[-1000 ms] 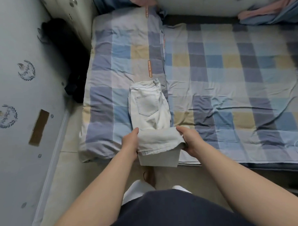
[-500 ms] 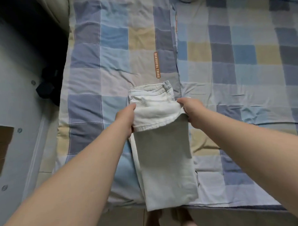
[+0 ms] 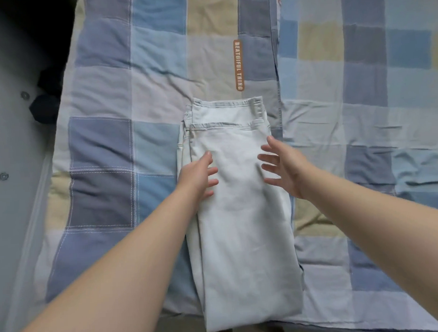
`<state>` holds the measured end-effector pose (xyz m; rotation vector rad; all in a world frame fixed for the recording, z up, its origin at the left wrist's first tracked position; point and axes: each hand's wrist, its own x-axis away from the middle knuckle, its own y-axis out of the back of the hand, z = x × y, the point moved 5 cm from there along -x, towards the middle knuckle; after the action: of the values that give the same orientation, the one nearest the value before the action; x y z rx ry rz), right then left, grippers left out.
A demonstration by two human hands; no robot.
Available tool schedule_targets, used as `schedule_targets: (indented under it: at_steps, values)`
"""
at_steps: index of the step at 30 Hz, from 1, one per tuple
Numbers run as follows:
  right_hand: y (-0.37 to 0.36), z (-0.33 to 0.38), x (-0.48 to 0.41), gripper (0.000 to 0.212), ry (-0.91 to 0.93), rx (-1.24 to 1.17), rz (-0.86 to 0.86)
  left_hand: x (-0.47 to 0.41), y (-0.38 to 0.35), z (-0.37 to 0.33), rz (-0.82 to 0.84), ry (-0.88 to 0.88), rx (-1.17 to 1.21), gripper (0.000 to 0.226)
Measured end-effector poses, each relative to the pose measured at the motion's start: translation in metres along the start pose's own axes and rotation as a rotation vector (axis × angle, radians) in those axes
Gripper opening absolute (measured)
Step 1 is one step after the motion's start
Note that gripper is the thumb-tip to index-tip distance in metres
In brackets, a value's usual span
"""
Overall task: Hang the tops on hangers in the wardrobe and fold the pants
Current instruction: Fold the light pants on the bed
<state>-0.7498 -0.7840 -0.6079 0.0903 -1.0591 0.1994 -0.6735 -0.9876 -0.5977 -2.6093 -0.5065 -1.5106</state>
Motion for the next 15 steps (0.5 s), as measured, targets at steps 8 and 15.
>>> schedule_targets:
  at_steps: [8, 15]
  values:
    - [0.038, -0.121, 0.063, 0.028, 0.154, 0.266, -0.196, 0.069, 0.002, 0.120, -0.294, -0.243, -0.634, 0.054]
    - [0.049, -0.242, 0.111, 0.061, -0.037, 0.216, -0.155, 0.121, 0.013, 0.235, -0.377, -0.148, -0.507, 0.097]
